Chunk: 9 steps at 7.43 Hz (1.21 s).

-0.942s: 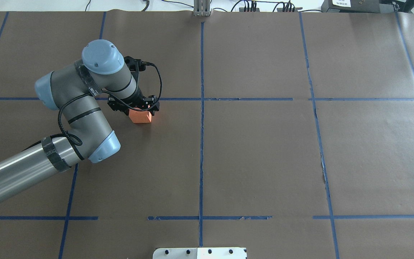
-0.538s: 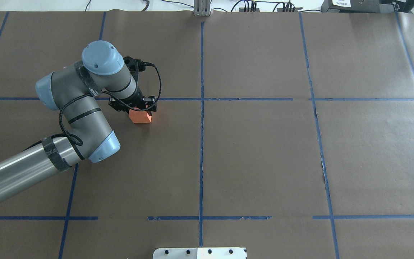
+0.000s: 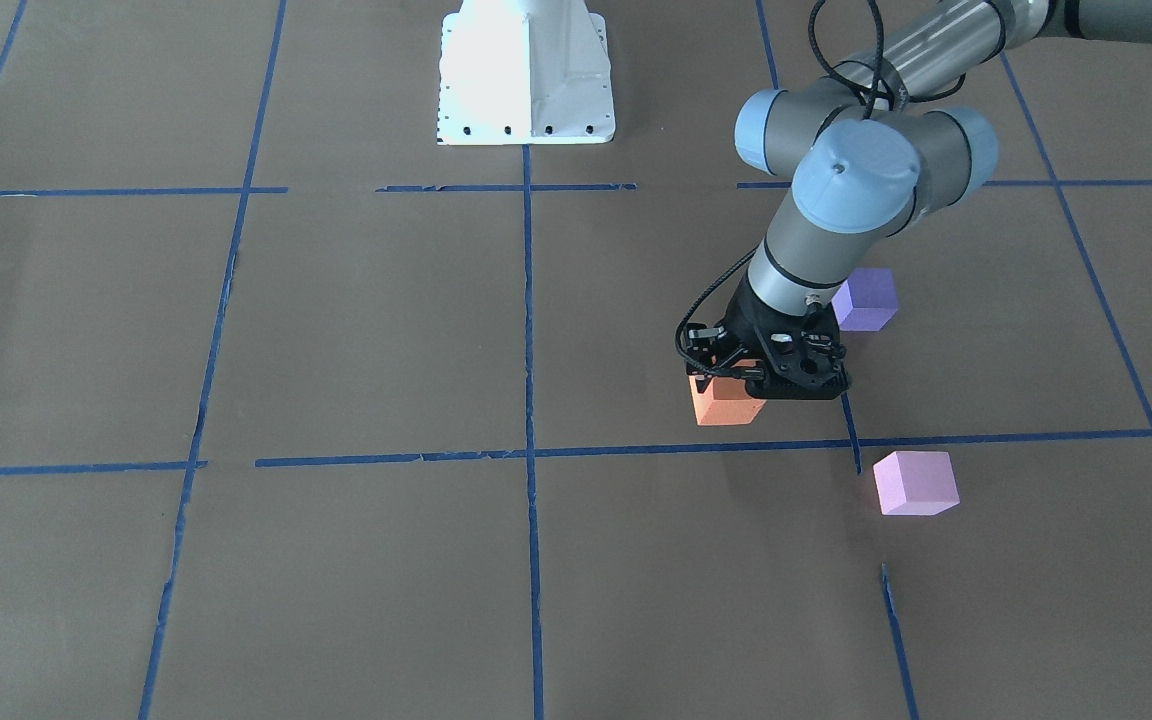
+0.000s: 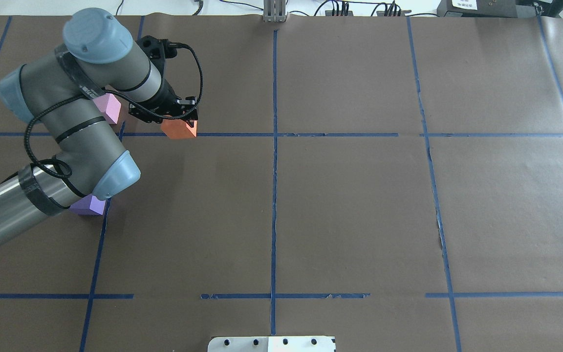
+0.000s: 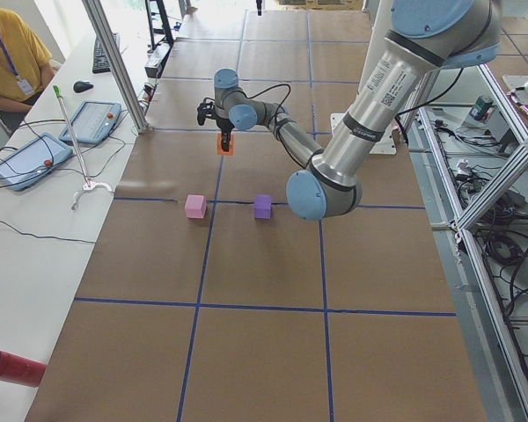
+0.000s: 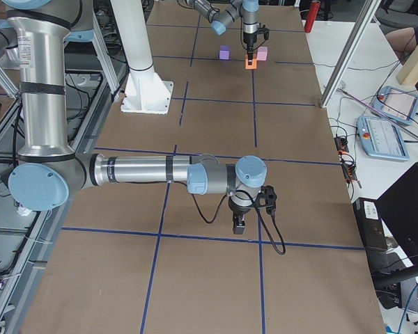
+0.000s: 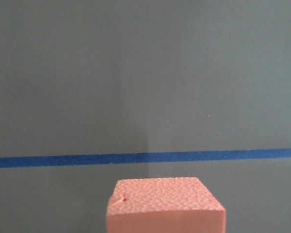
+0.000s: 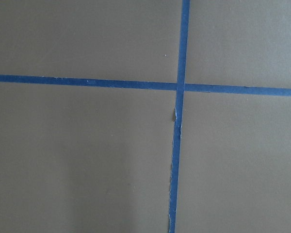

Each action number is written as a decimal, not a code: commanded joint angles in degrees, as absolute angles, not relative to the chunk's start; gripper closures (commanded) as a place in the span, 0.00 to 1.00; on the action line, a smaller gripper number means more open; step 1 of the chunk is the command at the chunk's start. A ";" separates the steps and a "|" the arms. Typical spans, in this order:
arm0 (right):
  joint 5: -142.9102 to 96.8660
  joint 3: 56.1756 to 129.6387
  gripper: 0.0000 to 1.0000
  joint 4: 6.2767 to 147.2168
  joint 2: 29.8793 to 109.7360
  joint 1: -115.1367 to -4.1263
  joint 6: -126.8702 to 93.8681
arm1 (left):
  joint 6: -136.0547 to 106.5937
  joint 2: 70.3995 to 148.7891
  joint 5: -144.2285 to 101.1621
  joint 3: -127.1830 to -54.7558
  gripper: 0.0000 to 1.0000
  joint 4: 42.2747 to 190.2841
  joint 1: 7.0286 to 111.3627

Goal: Arrange blocks in a line
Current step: 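Lift the orange cube and carry it toward the pink cube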

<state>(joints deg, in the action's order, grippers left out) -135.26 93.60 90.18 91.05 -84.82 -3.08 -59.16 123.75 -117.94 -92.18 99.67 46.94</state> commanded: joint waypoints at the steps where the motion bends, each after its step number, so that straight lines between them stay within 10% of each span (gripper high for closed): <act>1: -135.26 93.60 0.00 90.18 91.05 -84.81 -3.08 | -50.17 117.36 -120.13 -95.27 0.74 98.79 52.96; 9: -135.26 93.60 0.00 90.18 91.05 -84.81 -3.08 | -39.90 106.26 -126.56 -95.54 0.74 99.84 57.92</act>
